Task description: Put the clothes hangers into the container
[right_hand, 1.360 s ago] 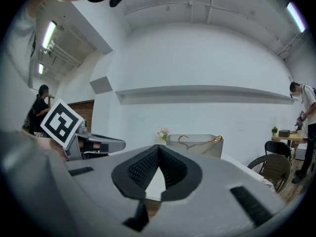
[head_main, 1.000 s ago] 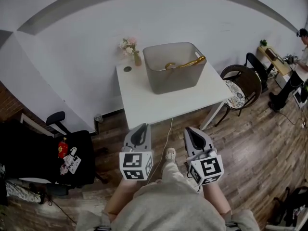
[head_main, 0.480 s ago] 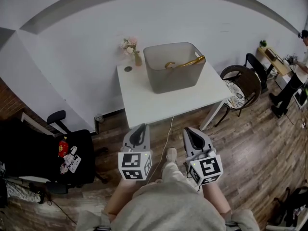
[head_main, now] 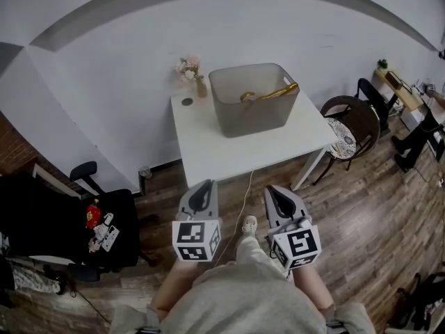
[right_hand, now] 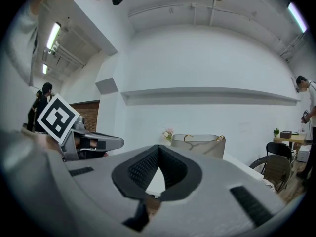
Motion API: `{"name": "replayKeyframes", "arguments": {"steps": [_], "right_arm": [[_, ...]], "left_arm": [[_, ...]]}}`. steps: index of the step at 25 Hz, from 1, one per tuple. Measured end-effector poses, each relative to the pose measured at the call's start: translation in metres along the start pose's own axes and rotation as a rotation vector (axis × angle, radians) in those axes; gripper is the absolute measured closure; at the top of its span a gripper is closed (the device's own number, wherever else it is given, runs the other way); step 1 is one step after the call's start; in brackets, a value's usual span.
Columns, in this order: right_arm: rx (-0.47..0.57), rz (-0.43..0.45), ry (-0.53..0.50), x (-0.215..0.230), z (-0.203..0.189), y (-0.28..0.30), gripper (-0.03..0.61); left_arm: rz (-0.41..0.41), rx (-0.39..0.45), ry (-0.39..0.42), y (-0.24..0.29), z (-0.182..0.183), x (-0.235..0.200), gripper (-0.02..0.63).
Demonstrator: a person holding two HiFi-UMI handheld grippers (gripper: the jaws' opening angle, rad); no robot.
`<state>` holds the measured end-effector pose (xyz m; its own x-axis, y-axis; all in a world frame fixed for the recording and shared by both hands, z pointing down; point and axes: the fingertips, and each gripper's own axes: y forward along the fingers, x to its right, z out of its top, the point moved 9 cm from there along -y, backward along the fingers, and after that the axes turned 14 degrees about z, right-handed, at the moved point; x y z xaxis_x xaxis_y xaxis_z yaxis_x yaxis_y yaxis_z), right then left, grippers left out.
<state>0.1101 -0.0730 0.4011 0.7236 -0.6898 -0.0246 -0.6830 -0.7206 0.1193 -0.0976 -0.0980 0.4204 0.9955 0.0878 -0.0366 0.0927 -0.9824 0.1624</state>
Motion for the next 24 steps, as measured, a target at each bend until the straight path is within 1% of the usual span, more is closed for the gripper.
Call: {"name": "replayKeyframes", "arguments": {"steps": [2,6,10,24], "right_arm": [[0.019,0.001,-0.014,0.0013,-0.0047,0.0023,0.577],[-0.008,-0.001,-0.010,0.0018,-0.0007,0.0040,0.577],[0.035,-0.001,-0.015,0.0046,-0.0031,0.0062,0.577],[0.020,-0.007,-0.026,0.0039,-0.0053,0.0088,0.577]], "left_arm": [[0.002,-0.001,-0.001,0.0012,-0.0002,-0.0003,0.588],[0.004,-0.005,-0.002,0.0034,-0.0005,-0.0009,0.589],[0.002,-0.006,-0.001,0.0061,-0.0016,-0.0004,0.588],[-0.008,-0.015,0.002,0.0089,-0.0033,-0.0017,0.588]]}}
